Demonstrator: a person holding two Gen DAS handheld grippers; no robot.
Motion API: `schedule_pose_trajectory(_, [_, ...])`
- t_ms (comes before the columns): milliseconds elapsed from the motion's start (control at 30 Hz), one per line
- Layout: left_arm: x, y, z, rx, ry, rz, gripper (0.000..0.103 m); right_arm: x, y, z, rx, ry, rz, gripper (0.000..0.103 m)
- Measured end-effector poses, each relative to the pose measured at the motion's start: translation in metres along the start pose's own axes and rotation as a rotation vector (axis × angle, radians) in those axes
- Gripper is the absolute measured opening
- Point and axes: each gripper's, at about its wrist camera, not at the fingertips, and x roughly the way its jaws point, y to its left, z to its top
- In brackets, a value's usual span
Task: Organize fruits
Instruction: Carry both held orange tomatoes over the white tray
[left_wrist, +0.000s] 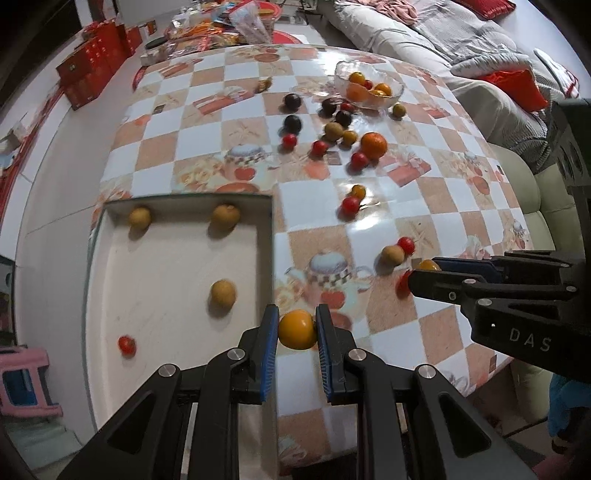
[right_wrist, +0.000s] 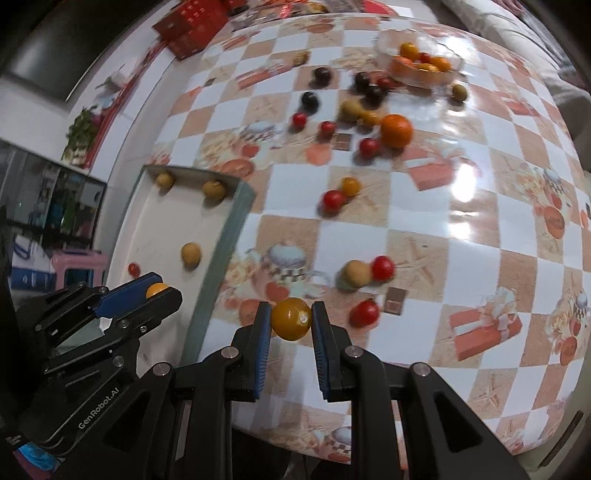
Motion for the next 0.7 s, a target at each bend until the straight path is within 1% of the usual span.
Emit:
schedule_pose_trajectory(233, [-0.010, 0.038, -0.025, -0.098, 0.001, 0.031, 0.022, 0.012, 0.042, 0.006, -0.097, 0.025, 0.026, 0.023])
schedule_pose_trajectory(367, [-0.012, 0.064, -0.040, -0.167, 0.008, 0.057, 0.022, 0.027, 0.074, 0.011, -0.168, 0.053, 0.044, 0.023])
schedule_pose_trajectory(567, [-0.008, 0.100, -0.064, -0.259, 0.029, 0.095, 0.022, 0.052, 0.115, 0.011, -0.251, 0.105, 0.074, 0.023])
schedule_pose_trajectory(700, [-0.001, 0.118, -0.078, -0.304, 0.053, 0.114, 0.022, 0.067, 0.133, 0.009, -0.291, 0.137, 0.078, 0.023])
